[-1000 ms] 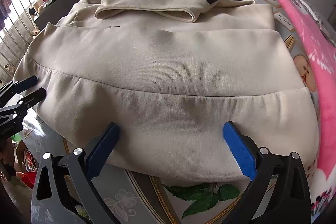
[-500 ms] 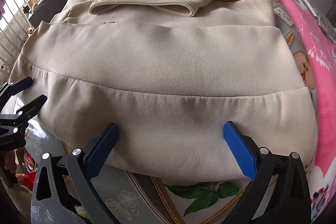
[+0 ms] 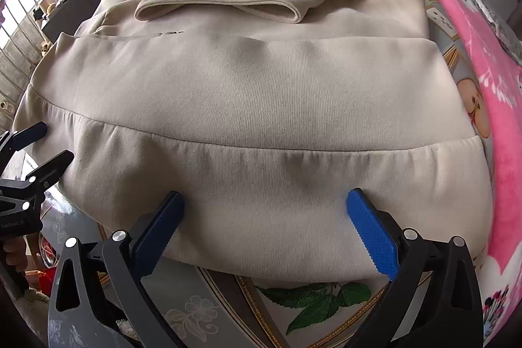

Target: Fold large clothes

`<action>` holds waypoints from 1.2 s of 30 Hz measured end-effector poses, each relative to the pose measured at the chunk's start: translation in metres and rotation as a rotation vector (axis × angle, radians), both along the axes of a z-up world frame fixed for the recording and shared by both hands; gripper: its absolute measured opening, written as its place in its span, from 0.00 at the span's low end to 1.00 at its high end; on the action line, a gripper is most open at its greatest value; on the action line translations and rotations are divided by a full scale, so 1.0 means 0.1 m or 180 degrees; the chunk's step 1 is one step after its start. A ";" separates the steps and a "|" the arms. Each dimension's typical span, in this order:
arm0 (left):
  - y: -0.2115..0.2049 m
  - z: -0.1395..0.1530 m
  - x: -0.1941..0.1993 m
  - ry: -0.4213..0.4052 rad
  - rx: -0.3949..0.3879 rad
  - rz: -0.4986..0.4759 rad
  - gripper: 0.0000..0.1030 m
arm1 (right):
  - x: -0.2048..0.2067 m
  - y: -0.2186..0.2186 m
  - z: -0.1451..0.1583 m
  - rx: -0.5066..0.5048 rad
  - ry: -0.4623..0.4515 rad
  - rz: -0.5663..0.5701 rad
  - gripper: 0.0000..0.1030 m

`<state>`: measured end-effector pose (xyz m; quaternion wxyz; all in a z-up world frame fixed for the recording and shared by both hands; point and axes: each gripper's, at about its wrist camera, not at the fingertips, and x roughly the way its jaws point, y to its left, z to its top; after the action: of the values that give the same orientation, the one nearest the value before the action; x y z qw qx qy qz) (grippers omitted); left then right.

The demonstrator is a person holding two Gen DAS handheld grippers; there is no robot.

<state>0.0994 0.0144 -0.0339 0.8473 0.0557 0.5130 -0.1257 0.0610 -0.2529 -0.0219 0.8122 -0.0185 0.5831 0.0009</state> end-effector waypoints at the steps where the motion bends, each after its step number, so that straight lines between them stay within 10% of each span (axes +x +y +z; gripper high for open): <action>1: 0.00 0.00 0.00 0.0004 0.0010 0.0005 0.95 | 0.00 0.00 0.00 -0.0001 0.0000 0.0001 0.93; 36: 0.04 -0.01 -0.06 -0.0161 -0.0060 0.0034 0.95 | -0.19 0.11 0.00 -0.0029 -0.0166 -0.0006 0.93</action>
<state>0.0934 0.0188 -0.0351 0.8612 0.0481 0.4904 -0.1246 0.0422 -0.2419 -0.0222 0.8270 -0.0216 0.5617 -0.0030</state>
